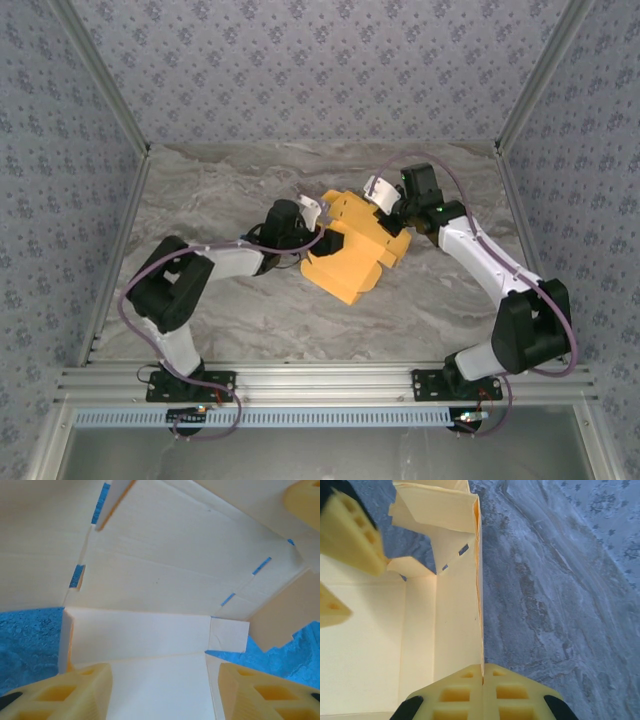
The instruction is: Fold the paper box
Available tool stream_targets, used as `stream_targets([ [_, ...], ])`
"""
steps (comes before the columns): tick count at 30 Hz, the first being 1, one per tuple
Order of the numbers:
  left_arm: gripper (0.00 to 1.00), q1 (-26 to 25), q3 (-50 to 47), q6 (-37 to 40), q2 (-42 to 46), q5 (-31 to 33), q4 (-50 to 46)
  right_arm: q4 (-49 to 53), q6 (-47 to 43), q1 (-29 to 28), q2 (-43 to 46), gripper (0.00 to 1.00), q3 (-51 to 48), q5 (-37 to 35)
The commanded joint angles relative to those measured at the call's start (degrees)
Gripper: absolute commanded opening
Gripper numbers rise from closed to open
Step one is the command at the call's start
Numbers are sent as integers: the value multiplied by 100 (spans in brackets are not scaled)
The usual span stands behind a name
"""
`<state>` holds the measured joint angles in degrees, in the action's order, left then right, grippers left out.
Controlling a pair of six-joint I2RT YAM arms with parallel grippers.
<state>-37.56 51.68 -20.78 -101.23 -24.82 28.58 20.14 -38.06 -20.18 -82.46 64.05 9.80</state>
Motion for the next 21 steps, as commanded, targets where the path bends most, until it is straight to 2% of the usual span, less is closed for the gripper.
stream_targets([
  [1,58,63,-300,126,421,156,-10,-315,-338,-107,160,0,-141,-481],
  [12,58,635,-1280,-128,1387,474,108,-1130,-1402,-563,122,0,-590,-1365],
  [21,53,1266,-1172,-81,1441,795,-214,-2506,-2715,-866,106,0,-1351,-1639],
])
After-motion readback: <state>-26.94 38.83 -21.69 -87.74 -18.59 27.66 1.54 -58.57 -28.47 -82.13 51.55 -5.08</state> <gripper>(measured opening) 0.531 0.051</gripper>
